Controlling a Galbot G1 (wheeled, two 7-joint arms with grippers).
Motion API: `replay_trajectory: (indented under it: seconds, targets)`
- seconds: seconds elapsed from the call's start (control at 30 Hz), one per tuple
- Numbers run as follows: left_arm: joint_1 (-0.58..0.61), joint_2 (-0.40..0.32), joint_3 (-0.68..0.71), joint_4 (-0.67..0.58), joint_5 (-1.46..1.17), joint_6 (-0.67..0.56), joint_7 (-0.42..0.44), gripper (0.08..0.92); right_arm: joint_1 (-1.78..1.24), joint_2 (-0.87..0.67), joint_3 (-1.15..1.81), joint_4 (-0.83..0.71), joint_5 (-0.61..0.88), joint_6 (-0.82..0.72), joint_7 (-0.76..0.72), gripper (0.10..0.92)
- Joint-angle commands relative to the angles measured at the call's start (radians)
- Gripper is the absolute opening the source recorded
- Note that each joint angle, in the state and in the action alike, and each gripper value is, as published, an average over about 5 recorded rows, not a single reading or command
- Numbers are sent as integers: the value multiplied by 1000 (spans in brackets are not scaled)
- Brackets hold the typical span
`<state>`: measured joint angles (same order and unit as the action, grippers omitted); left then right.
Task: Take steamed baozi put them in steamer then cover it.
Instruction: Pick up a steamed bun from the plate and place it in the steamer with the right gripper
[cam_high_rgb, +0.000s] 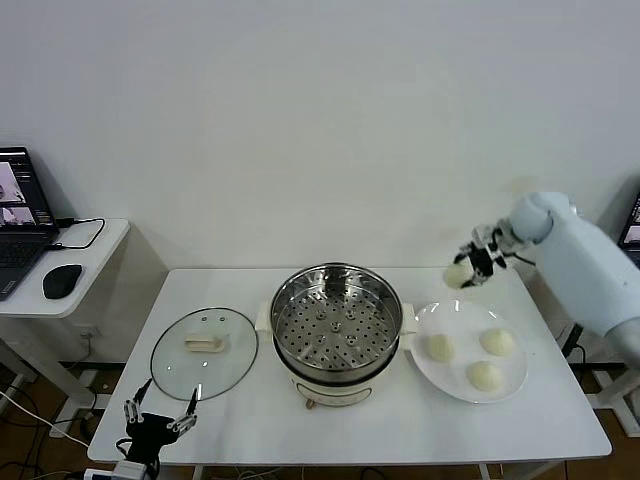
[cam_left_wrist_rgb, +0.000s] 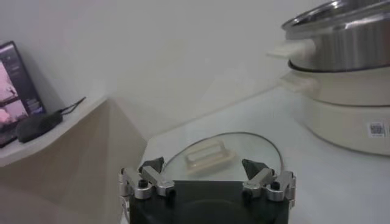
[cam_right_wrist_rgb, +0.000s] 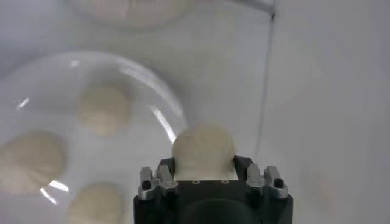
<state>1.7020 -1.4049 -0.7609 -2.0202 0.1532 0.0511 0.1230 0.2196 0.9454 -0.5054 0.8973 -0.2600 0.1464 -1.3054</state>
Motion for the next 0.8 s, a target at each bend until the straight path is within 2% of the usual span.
replay_trajectory:
  seconds: [0.03, 0.13, 0.3, 0.43, 0.63, 0.8]
  targets:
    - [12, -6, -9, -26, 8, -7, -4, 823, 290, 213, -196, -133, 196, 207, -93, 594]
    - [17, -14, -12, -30, 10, -9, -9, 823, 282, 288, -195, -154, 199, 329, -106, 594]
    - [23, -30, -15, -39, 19, -9, -10, 823, 246, 312, -270, -20, 208, 407, -98, 598]
    - [29, -40, -19, -42, 27, -9, -13, 823, 205, 303, -284, 60, 160, 519, -61, 599]
    - [34, -50, -17, -41, 37, -9, -11, 823, 169, 267, -312, 190, 97, 574, -37, 602]
    - [40, -52, -9, -43, 49, -8, -12, 823, 166, 284, -360, 236, 16, 633, -6, 602]
